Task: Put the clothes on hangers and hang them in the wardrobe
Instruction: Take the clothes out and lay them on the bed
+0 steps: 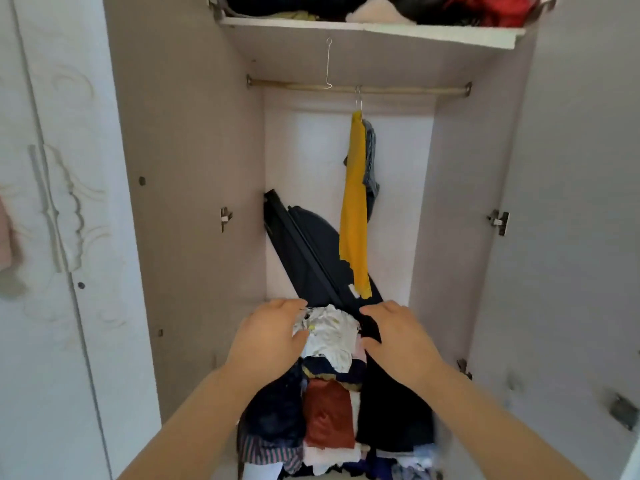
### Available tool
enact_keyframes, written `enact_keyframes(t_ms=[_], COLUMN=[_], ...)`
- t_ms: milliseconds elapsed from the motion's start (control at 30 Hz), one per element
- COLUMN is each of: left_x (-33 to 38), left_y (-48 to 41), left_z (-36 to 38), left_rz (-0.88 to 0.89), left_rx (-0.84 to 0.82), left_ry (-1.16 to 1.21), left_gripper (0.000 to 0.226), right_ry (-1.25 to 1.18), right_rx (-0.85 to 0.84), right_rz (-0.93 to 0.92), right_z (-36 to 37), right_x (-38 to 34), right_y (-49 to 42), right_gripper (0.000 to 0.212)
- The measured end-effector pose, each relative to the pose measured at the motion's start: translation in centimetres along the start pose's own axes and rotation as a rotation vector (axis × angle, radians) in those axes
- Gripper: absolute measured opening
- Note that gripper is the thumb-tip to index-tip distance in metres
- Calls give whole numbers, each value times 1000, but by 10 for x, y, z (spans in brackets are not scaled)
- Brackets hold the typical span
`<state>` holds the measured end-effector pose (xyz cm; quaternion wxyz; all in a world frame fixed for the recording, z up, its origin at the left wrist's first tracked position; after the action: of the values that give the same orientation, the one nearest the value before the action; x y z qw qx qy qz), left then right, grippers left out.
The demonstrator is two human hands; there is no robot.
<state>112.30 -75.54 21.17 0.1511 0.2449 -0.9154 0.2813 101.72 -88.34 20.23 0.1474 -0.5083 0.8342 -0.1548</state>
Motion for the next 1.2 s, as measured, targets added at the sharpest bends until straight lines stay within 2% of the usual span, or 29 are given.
enact_keyframes(t_ms=[300, 567, 867, 1200], left_x=[3, -10, -30, -69], left_y=[-174, -314, -428, -559], left_z=[-13, -25, -57, -59], left_rz=[111, 72, 98, 234], left_rx=[125, 296, 479, 546], left_ry=[55, 34, 5, 38], left_gripper=[50, 49, 48, 48], right_ry=[-32, -37, -35, 55], right_rx=[160, 284, 548, 665], right_rz=[-33, -169, -371, -208], right_z=[-32, -52, -104, -114], right_x=[45, 83, 58, 89], right_y=[-157, -312, -437, -591], right_gripper=[42, 49, 47, 49])
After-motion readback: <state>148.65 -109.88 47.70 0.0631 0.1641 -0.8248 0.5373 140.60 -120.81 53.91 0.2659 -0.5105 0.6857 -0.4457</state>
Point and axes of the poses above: each hand's wrist, its own y-axis away from the middle knuckle, its own z-axis out of the palm, x = y × z, the point moved 10 cm from there along -y, towards the middle knuckle, and after that the axes turned 8 degrees about y, right-handed, at the moved point
